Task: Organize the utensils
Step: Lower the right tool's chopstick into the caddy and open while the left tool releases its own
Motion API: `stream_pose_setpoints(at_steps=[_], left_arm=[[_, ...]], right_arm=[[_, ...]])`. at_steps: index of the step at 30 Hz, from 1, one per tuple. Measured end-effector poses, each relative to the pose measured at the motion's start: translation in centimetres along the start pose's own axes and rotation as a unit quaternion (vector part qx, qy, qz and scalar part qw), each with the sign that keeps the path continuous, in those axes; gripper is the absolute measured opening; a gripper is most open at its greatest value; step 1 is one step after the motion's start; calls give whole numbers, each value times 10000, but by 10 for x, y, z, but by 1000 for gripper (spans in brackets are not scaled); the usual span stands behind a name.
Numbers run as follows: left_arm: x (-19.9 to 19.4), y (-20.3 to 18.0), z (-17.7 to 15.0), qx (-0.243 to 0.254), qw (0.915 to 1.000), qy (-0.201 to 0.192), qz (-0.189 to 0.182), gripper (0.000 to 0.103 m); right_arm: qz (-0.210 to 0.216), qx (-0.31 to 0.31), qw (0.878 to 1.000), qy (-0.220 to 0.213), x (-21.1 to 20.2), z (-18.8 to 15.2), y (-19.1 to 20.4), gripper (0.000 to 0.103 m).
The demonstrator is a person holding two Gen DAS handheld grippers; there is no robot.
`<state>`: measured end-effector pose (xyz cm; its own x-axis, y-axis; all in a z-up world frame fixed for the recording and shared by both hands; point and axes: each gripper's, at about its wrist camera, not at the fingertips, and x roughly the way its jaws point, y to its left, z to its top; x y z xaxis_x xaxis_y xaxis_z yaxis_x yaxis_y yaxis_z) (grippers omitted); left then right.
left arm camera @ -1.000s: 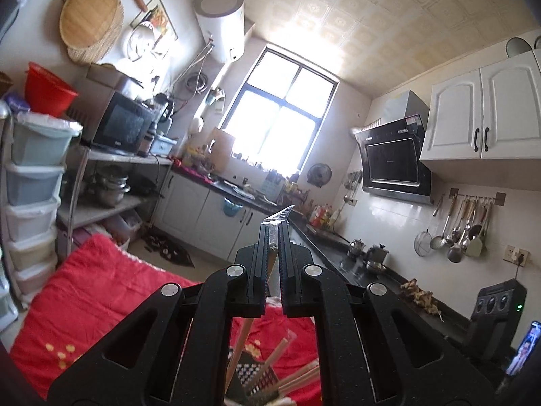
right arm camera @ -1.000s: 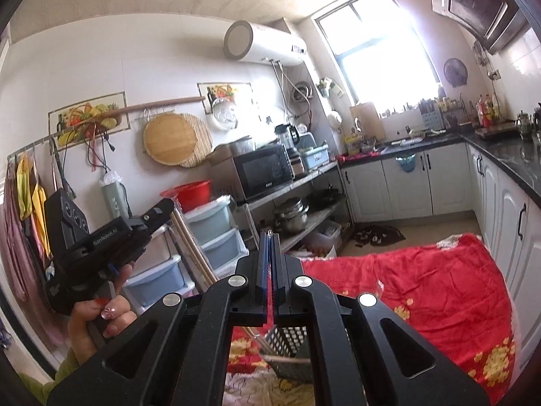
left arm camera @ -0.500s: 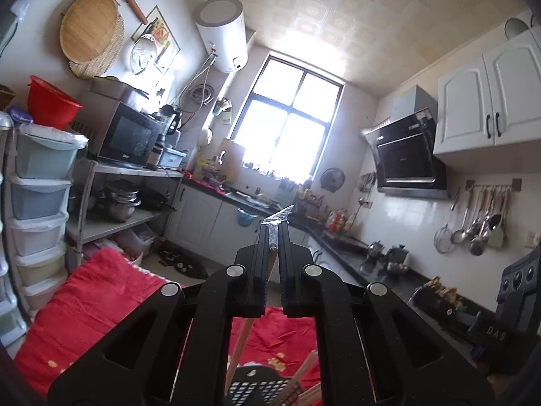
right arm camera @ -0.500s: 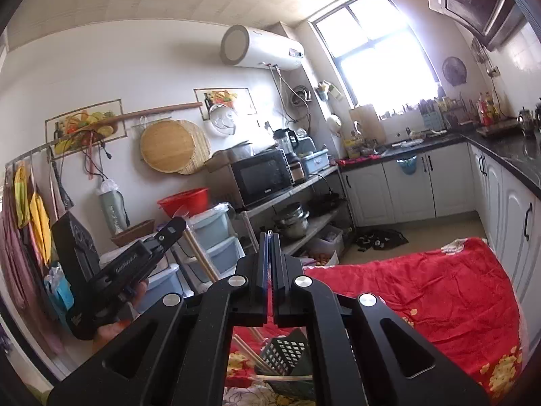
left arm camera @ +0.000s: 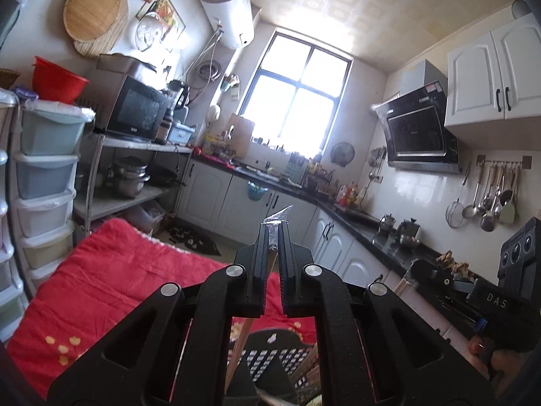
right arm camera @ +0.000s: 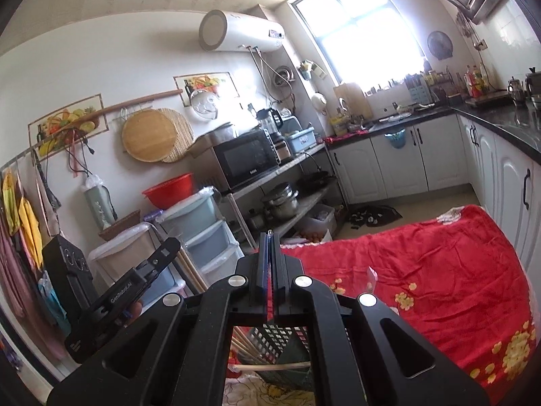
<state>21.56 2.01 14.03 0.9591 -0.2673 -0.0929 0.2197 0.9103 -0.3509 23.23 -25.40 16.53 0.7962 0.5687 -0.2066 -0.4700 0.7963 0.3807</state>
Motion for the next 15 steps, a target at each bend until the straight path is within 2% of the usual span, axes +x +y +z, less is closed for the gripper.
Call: stream_pose_setpoints(at_steps=[11, 12, 13, 15], left_arm=[[1, 6, -18, -51, 9996, 269, 25, 3], [0, 7, -19, -54, 9995, 305, 8, 3], [0, 7, -21, -48, 9994, 334, 2, 3], [-2, 7, -23, -42, 9993, 367, 6, 10]], right_arm=[[-295, 177, 9989, 307, 14, -26, -13, 3], [-306, 198, 9988, 320, 15, -27, -14, 7], [-335, 227, 9986, 331, 14, -28, -14, 21], [-398, 255, 9984, 305, 11, -31, -16, 36]])
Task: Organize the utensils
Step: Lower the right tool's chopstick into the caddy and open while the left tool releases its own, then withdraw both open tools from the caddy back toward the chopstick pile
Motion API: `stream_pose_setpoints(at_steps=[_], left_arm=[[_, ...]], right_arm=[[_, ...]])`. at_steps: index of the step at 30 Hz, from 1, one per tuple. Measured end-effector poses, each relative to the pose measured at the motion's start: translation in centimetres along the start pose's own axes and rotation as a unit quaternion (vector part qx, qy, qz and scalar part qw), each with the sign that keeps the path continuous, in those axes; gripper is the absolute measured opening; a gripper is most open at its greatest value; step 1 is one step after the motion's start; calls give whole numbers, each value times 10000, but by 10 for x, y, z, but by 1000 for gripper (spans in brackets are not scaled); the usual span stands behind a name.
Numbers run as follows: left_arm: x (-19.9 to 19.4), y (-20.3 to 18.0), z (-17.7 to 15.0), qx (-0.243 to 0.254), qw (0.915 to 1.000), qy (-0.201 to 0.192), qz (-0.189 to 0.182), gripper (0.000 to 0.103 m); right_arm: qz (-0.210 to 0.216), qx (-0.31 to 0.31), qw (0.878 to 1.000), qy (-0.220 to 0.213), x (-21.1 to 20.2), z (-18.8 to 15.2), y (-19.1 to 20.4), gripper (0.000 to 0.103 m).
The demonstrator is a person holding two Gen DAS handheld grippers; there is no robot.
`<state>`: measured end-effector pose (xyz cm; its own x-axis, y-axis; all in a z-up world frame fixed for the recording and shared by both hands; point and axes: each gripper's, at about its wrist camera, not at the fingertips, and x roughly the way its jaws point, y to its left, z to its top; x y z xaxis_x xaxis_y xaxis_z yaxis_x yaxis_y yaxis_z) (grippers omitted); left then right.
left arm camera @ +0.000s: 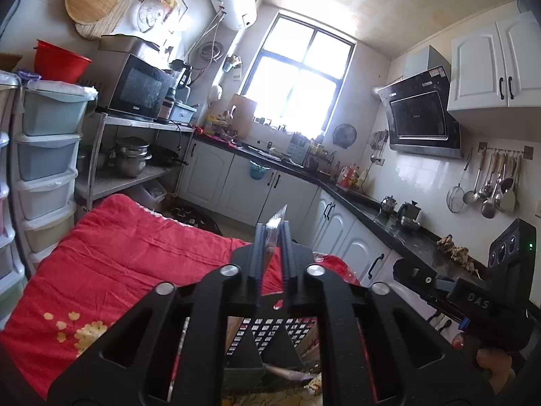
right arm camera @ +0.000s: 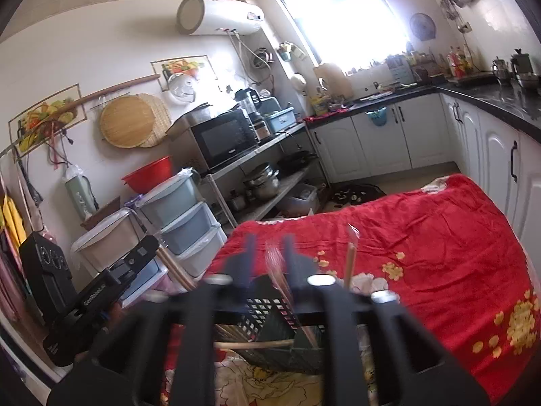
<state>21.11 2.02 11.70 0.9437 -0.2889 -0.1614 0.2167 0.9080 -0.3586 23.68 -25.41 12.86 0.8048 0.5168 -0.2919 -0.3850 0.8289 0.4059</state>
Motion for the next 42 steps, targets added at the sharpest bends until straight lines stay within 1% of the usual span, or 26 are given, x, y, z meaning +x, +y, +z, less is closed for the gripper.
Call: stream_pose_setpoints(at_steps=[1, 3, 4, 6, 8, 9, 10, 12, 13, 15, 18, 19, 21, 28, 36, 42], left_arm=[[-1, 0, 0, 7, 10000, 14, 7, 13], [-3, 1, -1, 9, 10000, 48, 14, 23], [-3, 1, -2, 9, 10000, 64, 15, 25], [-6, 1, -4, 19, 9999, 107, 59, 35], [-8, 1, -4, -6, 9999, 119, 59, 40], [-10, 2, -4, -28, 9999, 117, 31, 46], [-12, 1, -4, -31, 9999, 109, 20, 48], [-16, 0, -4, -7, 10000, 78, 30, 57], [-18, 0, -3, 4, 10000, 65, 38, 59], [-21, 0, -2, -1, 10000, 55, 48, 66], [-24, 2, -1, -46, 9999, 61, 83, 72], [-25, 3, -1, -77, 9999, 70, 94, 73], [-28, 6, -1, -131, 9998, 81, 108, 78], [-37, 17, -2, -269, 9994, 136, 177, 86], [-47, 27, -12, -410, 9983, 285, 297, 92], [-54, 32, -20, -489, 9975, 380, 336, 92]], right_arm=[[-12, -28, 10000, 3, -1, -1, 0, 36], [-43, -78, 10000, 2, -5, -3, 1, 36], [-59, -96, 9999, -9, -7, -5, 1, 38], [-97, -150, 9998, -24, -12, -8, 2, 42], [-132, -199, 9997, -36, -16, -11, 3, 44], [-147, -225, 9996, -37, -18, -12, 4, 47], [-158, -236, 9996, -39, -20, -14, 4, 50], [-170, -260, 9995, -34, -24, -16, 4, 51], [-173, -270, 9995, -37, -26, -17, 4, 53], [-188, -277, 9994, -56, -30, -18, 4, 56], [-196, -296, 9994, -47, -35, -21, 4, 57], [-199, -296, 9994, -42, -35, -21, 4, 58], [-217, -310, 9993, -38, -38, -23, 4, 61], [-247, -256, 9994, 48, -45, -32, 2, 63], [-266, -341, 9990, 85, -53, -40, 6, 66], [-264, -445, 9986, 144, -58, -50, 13, 67]])
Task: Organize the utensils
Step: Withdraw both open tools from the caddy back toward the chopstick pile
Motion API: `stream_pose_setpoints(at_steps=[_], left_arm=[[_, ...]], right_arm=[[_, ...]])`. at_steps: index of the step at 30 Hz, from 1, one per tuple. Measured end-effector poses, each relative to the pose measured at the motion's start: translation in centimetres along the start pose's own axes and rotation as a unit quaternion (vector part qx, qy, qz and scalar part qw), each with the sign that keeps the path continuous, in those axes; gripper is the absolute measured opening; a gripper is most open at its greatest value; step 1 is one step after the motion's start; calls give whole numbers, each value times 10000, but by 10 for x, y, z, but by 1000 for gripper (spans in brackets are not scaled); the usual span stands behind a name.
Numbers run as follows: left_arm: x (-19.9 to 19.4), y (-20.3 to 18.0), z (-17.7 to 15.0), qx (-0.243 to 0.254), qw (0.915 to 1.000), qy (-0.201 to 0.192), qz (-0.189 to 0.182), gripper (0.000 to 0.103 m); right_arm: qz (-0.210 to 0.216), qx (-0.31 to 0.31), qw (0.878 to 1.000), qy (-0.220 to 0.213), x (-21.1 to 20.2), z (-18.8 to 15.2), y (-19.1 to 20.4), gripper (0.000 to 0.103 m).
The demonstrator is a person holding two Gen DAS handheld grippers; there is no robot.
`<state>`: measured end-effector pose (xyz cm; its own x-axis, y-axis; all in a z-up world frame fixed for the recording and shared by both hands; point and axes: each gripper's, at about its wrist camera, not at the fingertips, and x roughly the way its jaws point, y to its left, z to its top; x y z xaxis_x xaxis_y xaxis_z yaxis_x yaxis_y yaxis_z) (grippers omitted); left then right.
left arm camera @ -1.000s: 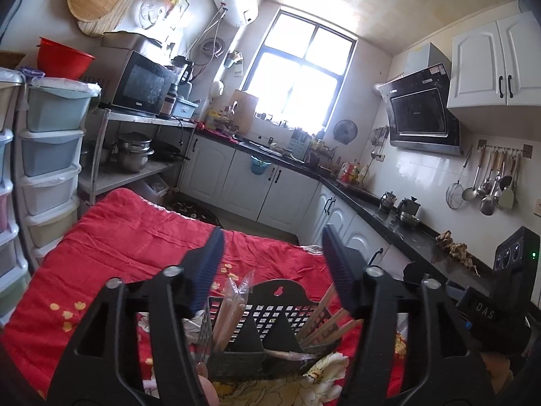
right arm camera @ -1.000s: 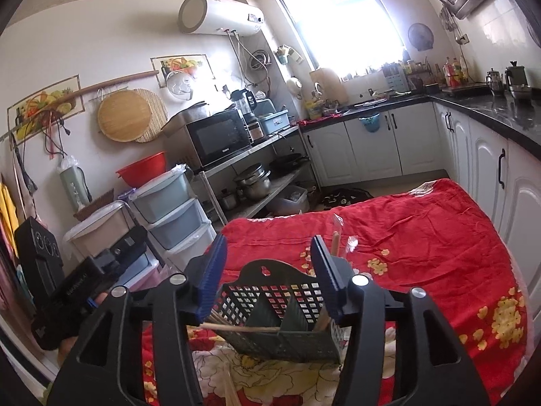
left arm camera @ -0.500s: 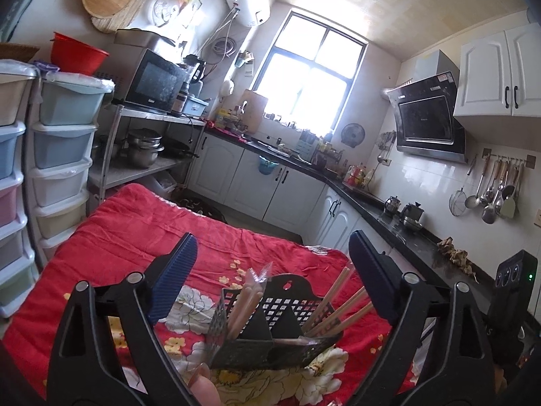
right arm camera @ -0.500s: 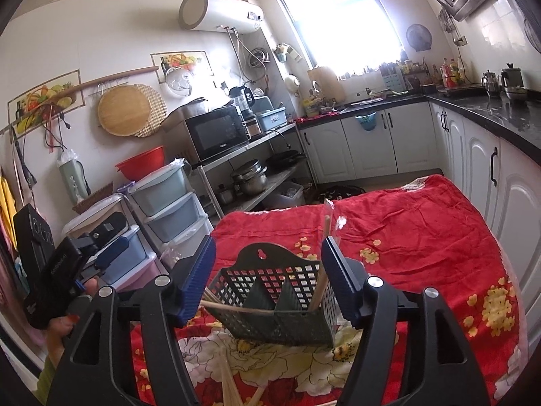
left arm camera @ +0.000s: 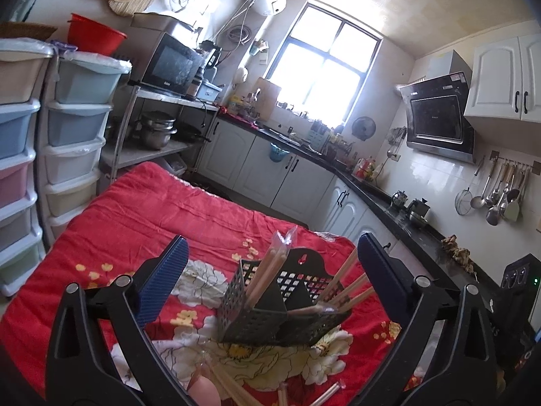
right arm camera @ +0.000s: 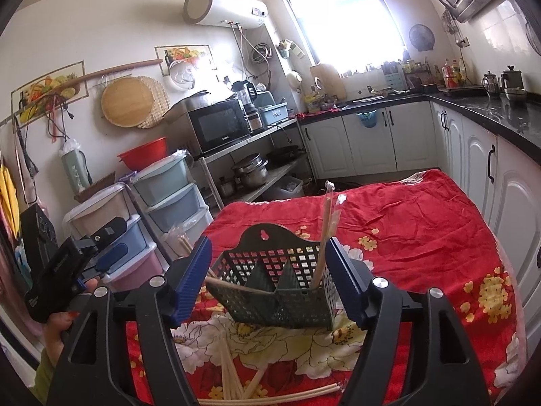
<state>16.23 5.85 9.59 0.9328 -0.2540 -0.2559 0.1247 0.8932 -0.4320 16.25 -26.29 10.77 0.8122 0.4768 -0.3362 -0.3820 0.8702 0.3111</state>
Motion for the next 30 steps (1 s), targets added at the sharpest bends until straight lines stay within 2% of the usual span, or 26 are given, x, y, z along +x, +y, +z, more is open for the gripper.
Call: stream_pose_setpoints(at_steps=[9, 30], left_arm=[[-8, 4, -16, -30, 9999, 131, 106, 92], [-12, 23, -49, -209, 9974, 608, 327, 92]], right_arm=[[1, -98, 9999, 140, -4, -14, 7, 71], [66, -83, 9975, 702, 4, -55, 12, 71]])
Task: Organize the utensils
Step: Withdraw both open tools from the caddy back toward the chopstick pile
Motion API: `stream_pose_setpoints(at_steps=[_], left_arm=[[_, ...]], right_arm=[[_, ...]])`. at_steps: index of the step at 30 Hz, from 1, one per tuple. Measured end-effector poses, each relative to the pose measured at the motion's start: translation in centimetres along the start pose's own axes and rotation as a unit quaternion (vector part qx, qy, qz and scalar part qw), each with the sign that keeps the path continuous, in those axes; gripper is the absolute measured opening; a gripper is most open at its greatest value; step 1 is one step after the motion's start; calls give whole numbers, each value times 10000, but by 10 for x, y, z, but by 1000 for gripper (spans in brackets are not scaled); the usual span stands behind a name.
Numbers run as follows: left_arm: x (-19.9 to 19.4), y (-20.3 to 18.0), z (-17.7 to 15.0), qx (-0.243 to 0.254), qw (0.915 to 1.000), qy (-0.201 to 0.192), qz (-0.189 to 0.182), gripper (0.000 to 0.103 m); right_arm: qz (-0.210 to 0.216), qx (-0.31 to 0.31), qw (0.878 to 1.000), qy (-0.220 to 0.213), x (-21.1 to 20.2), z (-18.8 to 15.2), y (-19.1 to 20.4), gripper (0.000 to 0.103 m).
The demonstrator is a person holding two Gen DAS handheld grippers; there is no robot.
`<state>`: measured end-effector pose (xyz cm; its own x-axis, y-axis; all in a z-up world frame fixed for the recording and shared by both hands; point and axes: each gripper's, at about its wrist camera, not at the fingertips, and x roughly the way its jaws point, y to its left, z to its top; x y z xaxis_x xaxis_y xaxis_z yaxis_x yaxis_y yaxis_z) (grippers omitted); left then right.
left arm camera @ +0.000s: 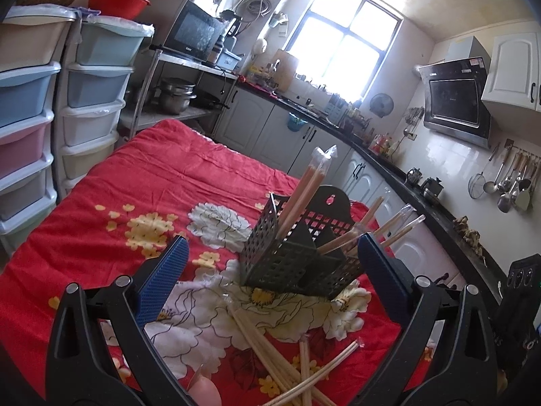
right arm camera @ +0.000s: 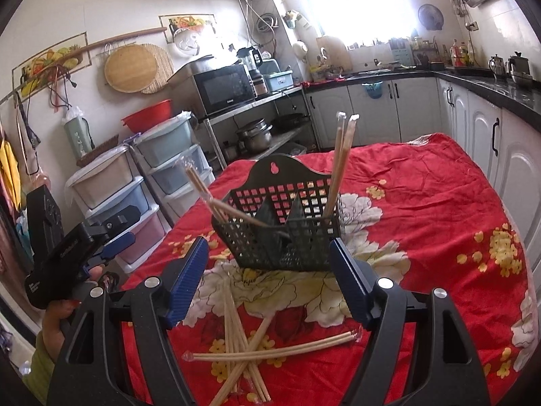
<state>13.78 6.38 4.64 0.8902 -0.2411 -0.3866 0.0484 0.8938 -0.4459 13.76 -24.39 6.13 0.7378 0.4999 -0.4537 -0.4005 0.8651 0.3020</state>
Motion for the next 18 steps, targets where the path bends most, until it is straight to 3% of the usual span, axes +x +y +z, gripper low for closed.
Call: stream_pose_setpoints(at_steps=[18], left_arm=[[11, 17, -24, -68, 9988, 387, 275, 92]], right_arm=[[100, -6, 9986, 519, 19, -24, 7, 71]])
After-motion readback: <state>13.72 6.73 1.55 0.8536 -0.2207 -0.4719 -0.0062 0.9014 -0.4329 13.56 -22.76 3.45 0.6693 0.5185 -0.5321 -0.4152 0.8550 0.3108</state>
